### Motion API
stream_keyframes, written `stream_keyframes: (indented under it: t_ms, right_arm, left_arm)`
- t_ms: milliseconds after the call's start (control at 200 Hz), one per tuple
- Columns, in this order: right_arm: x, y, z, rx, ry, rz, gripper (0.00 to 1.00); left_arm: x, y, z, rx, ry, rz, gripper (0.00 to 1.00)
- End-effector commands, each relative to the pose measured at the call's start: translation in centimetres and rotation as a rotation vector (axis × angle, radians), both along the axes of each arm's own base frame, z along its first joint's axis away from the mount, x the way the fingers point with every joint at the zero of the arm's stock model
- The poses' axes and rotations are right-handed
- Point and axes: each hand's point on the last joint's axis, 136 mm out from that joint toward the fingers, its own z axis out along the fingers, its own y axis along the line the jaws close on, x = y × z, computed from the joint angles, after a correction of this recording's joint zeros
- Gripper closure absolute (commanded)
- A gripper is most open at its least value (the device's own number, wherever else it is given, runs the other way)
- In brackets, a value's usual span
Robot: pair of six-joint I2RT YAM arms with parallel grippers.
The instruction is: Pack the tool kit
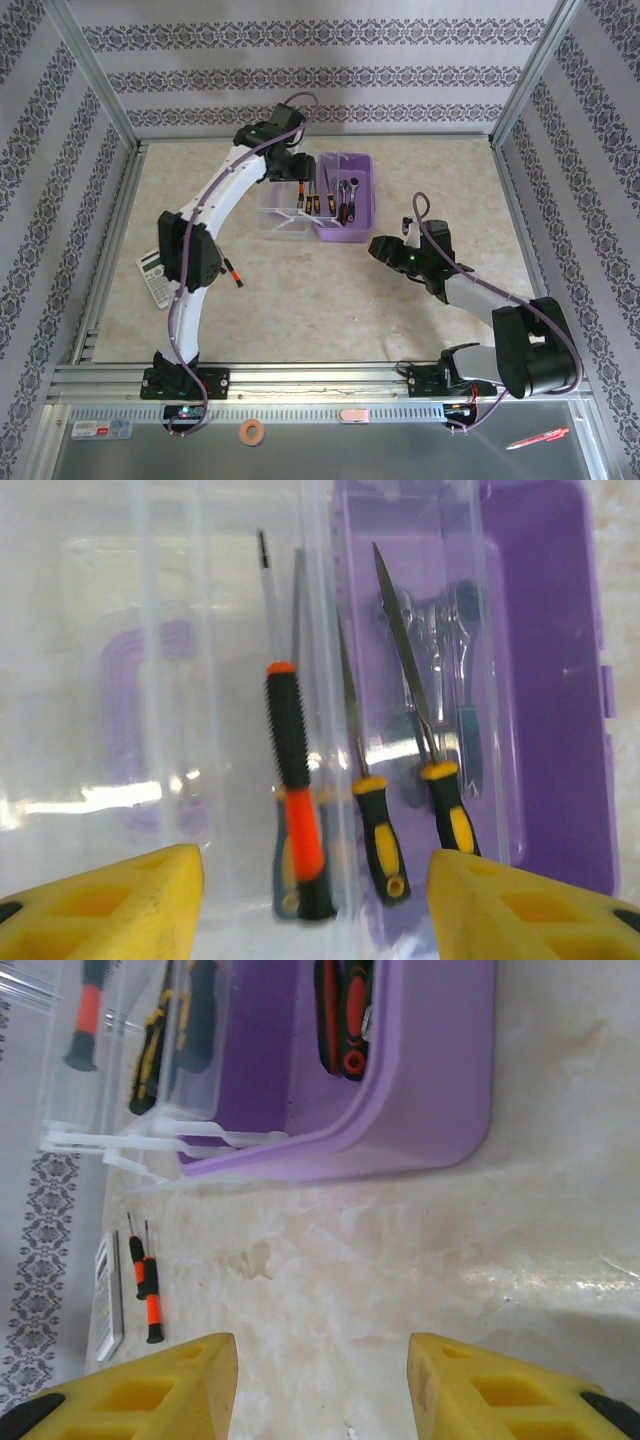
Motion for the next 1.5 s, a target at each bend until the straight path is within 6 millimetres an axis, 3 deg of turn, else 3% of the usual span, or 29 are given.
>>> stream_keyframes:
  t_ms: [0,110,230,350,475,749,894,1184,1494]
  right_arm:
    - [0.6,-0.1,2.4,-0.01,-0.08,0.014,0.52]
    - [-0.2,1.4,2.8,-0.045,-0.098,0.074,0.51]
    - [-1.9,4.4,3.4,-0.093,-0.179,0.181,0.49]
    - [-2.9,7.3,4.2,-0.153,-0.277,0.239,0.46]
    - [-2.8,9.2,4.5,-0.233,-0.335,0.274,0.45]
    - [-2.7,9.9,2.8,-0.264,-0.302,0.315,0.5]
    - [-2.7,9.5,2.4,-0.278,-0.301,0.305,0.51]
    - [-2.5,9.4,2.2,-0.283,-0.299,0.3,0.51]
    - [-2.4,9.6,1.5,-0.277,-0.266,0.301,0.53]
  left_arm:
    - [-3.0,3.7,4.0,0.007,-0.1,0.081,0.39]
    - [-6.6,8.5,2.1,-0.03,-0.107,0.23,0.36]
    - [-12.0,14.1,-3.3,-0.048,-0.06,0.428,0.29]
    - [-16.9,17.5,-8.6,-0.042,0.008,0.571,0.21]
    - [-19.5,19.0,-12.4,-0.075,0.068,0.669,0.18]
    - [-18.1,19.4,-15.7,-0.016,0.191,0.673,0.36]
    - [-16.2,19.4,-16.0,-0.02,0.198,0.667,0.45]
    - [-15.1,22.2,-15.8,0.037,0.201,0.746,0.46]
    - [-15.1,22.2,-18.1,0.016,0.227,0.752,0.55]
